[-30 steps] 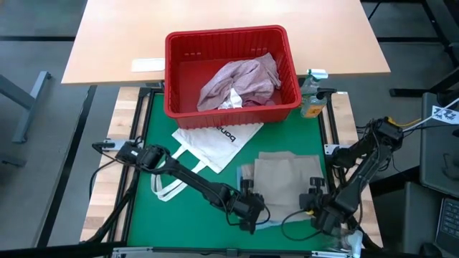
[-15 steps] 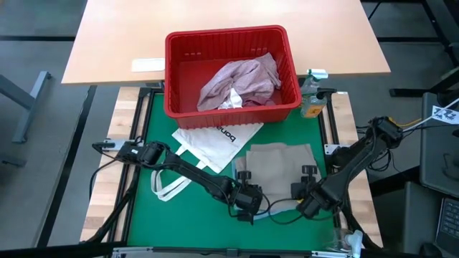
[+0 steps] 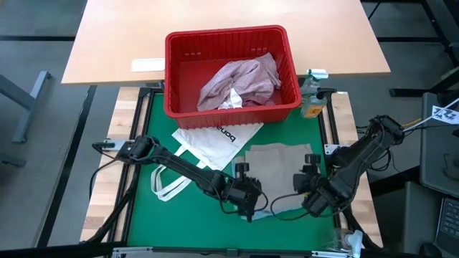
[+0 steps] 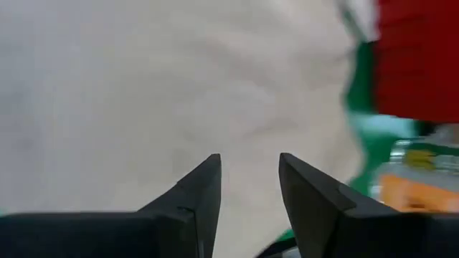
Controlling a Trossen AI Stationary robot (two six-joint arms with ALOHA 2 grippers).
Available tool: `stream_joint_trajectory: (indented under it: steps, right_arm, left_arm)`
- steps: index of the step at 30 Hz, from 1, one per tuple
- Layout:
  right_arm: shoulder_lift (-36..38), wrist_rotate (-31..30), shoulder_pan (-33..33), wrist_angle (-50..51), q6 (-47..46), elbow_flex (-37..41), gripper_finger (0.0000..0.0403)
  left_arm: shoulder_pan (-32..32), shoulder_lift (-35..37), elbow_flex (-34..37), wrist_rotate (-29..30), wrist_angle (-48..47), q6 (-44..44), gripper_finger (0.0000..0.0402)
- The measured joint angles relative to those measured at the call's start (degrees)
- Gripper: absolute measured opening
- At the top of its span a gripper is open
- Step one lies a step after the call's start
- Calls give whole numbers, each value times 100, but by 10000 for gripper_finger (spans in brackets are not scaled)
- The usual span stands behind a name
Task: Fold laundry
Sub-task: Stack the gray shorts on top of the green shirt
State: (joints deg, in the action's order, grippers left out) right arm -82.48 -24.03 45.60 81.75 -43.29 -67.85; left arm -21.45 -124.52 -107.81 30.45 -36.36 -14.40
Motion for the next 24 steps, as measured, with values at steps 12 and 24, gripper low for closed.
stream_joint_trajectory:
  steps: [12,24]
  right_arm:
    - [2,-62,-769,-67,-341,1361,143]
    - [2,542,-856,-643,-404,2080,143]
  left_arm:
    - [647,5,291,-270,-14,-309,39]
    - [769,8,1291,-257,386,-787,39]
